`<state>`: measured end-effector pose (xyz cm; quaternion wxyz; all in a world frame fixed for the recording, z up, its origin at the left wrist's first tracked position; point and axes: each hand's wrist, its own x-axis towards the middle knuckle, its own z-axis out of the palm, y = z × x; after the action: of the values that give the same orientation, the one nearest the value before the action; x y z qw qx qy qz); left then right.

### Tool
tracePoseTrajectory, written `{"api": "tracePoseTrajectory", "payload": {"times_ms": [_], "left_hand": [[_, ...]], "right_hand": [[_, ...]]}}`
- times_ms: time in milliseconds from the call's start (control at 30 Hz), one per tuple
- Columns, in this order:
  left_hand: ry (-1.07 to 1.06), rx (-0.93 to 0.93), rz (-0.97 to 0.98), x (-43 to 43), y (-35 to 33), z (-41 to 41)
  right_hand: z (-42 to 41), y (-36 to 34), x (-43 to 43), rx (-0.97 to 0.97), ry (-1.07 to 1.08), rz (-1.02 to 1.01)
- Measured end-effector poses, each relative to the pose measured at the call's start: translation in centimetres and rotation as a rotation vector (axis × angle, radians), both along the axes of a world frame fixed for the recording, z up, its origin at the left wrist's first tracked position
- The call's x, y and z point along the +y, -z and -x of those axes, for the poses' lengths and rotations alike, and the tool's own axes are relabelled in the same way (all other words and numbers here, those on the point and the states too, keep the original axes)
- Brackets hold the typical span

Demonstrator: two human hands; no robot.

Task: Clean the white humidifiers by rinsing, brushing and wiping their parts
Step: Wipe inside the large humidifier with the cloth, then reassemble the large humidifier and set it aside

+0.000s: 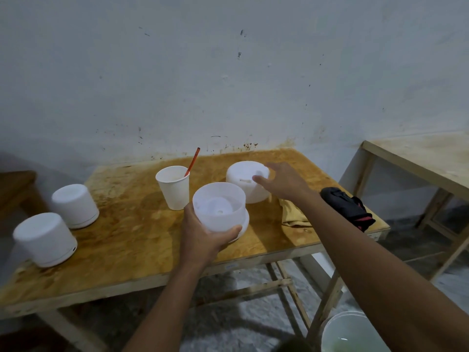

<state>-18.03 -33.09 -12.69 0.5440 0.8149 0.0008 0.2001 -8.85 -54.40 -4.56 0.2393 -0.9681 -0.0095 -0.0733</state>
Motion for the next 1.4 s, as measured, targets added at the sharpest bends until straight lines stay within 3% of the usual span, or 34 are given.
{"api": "tracePoseTrajectory", "payload": {"times_ms": [133,200,633,800,1133,1300,1400], "left_hand": [[0.012,0.011,-0.007,-0.1,0.0,0.0],[0.015,0.012,-0.01,0.1,0.0,0.0],[0.018,0.008,-0.016,0.2,0.2,-0.2],[0.041,0.001,0.008,0.2,0.0,-0.1],[0.216,0.003,0.232,1.6,-0.7,0.3],[0.161,0.017,0.544,1.9,-1.2,0.1],[0.127,0.039,0.591,2.0,-1.5,0.0]], "right_hand": [[-2.2,1.5,1.1,0.202,-0.087,-0.027],[-2.8,2.3,1.4,0.211,-0.066,-0.032],[-2.3,3.0,1.0,-0.067,0.008,-0.306],[1.0,1.0,1.1,-0.212,-0.138,-0.52],[6.8,-0.3,3.9,-0.132,-0.309,-0.324],[7.6,-0.2,4.8,-0.107,-0.311,-0.218],[8.0,0.4,5.2,-0.075,-0.332,-0.104]]}}
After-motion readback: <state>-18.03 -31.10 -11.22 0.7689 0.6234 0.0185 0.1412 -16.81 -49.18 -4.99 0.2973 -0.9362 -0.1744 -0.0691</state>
